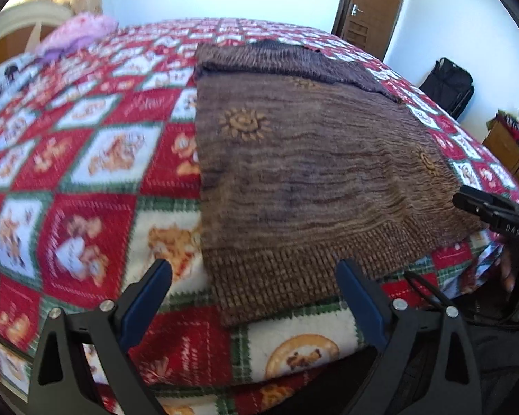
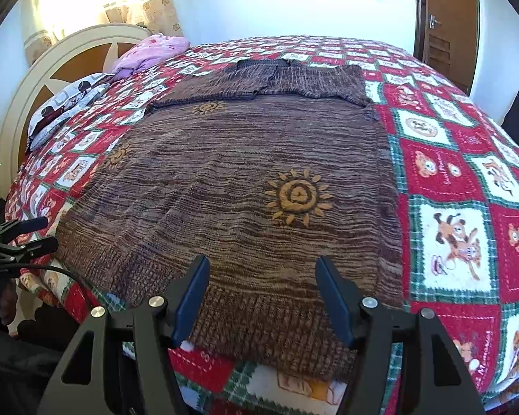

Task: Fold small clothes
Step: 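Move both tools back over the sweater hem, then close the left tool on the hem while the right tool closes on the hem, then lift the hem with both tools and fold it toward the collar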

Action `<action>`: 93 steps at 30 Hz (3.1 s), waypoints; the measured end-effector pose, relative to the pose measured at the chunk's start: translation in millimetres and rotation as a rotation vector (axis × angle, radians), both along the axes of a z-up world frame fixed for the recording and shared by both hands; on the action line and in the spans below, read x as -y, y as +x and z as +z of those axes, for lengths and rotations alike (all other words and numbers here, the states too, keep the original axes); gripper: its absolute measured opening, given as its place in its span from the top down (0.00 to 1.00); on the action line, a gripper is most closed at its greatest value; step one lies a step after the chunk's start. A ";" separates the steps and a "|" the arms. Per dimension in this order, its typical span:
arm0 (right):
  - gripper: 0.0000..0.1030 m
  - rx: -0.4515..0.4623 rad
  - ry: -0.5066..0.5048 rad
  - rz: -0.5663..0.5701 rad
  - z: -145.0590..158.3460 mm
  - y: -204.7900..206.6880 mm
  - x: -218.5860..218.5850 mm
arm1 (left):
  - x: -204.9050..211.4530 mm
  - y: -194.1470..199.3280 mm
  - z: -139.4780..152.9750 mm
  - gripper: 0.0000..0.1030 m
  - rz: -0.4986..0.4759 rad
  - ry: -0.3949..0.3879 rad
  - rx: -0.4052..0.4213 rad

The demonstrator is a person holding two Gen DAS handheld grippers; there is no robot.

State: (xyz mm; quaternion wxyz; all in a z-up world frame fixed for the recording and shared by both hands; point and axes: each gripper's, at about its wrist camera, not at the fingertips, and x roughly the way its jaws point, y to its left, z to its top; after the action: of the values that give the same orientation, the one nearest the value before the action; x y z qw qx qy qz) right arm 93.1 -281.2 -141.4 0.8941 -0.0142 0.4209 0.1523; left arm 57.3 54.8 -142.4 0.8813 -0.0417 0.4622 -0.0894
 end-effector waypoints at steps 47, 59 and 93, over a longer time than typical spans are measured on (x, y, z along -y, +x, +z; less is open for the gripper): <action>0.52 -0.056 0.086 -0.088 -5.6 -28.9 59.3 | 0.1 5.7 -8.5 0.45 -0.078 -0.201 0.016; 0.93 0.035 0.255 -0.106 14.3 -33.9 83.8 | -22.9 -2.0 18.4 0.92 -0.061 -0.277 0.154; 0.93 0.245 0.281 -0.131 103.2 88.8 74.2 | -39.3 109.8 99.4 0.92 -0.027 -0.327 0.380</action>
State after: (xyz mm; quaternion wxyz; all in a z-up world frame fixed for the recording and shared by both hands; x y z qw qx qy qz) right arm 181.9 -355.4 -38.2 0.9399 0.1195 0.2834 0.1484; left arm 167.1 94.1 -43.0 0.9326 -0.1600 0.2680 -0.1811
